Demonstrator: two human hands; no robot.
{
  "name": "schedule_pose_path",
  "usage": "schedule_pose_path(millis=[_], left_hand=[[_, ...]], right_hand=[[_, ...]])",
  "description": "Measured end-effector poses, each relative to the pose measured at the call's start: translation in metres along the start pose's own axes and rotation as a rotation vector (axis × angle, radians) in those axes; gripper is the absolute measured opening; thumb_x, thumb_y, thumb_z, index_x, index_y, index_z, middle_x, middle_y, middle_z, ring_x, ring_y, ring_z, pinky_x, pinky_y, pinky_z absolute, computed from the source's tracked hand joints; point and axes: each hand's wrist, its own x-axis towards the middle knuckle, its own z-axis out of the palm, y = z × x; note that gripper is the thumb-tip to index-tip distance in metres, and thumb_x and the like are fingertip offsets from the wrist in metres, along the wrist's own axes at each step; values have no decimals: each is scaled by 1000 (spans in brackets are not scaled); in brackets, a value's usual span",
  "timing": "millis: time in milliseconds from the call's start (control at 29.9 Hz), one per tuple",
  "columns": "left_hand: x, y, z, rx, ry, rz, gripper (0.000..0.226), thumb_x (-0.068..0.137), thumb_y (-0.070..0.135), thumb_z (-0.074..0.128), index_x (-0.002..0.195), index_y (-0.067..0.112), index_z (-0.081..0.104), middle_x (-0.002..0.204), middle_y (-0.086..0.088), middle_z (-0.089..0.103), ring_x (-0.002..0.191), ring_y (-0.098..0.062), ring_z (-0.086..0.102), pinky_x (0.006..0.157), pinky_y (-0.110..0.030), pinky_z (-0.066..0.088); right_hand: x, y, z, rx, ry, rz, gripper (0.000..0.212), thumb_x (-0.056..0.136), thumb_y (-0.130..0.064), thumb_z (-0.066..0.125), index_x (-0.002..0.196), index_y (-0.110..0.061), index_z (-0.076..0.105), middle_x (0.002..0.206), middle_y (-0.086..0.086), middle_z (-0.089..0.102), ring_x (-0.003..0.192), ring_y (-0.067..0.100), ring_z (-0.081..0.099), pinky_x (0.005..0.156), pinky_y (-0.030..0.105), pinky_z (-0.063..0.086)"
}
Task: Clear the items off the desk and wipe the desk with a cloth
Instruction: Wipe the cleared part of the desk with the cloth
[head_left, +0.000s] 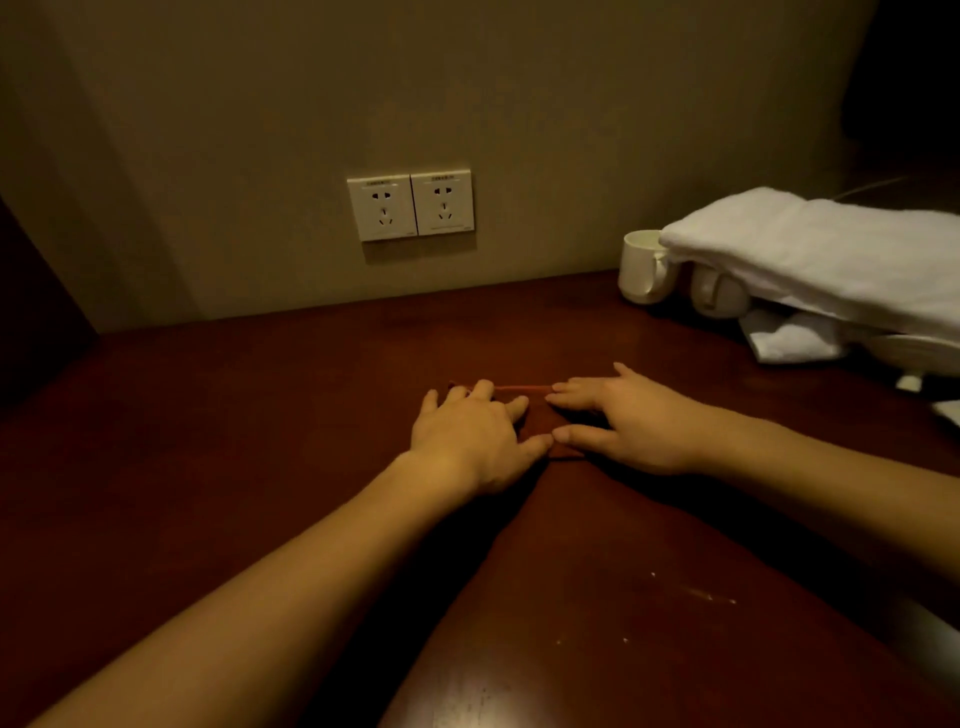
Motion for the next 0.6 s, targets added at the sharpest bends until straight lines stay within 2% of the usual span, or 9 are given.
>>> schedule_pose_path(millis=[200, 367, 601], left_hand=[[45, -13, -5, -14, 9, -4, 66, 89, 68, 26, 147, 38, 26, 151, -9, 26, 138, -35, 25, 114, -52, 16], [94, -26, -8, -12, -5, -5, 68, 88, 70, 24, 148, 38, 25, 152, -11, 24, 138, -38, 24, 113, -53, 20], [114, -35, -3, -48, 37, 6, 65, 90, 68, 24, 148, 39, 22, 153, -11, 23, 138, -37, 21, 113, -54, 18]], right_hand=[[37, 14, -9, 18, 23, 16, 58, 94, -51, 45, 147, -26, 37, 156, -4, 31, 144, 12, 24, 117, 43, 11], [78, 36, -13, 28, 51, 20, 59, 93, -51, 46, 146, -25, 39, 155, -1, 33, 144, 13, 26, 116, 32, 18], [95, 44, -13, 52, 52, 35, 58, 95, -49, 44, 147, -26, 36, 156, -3, 29, 145, 10, 21, 116, 39, 12]])
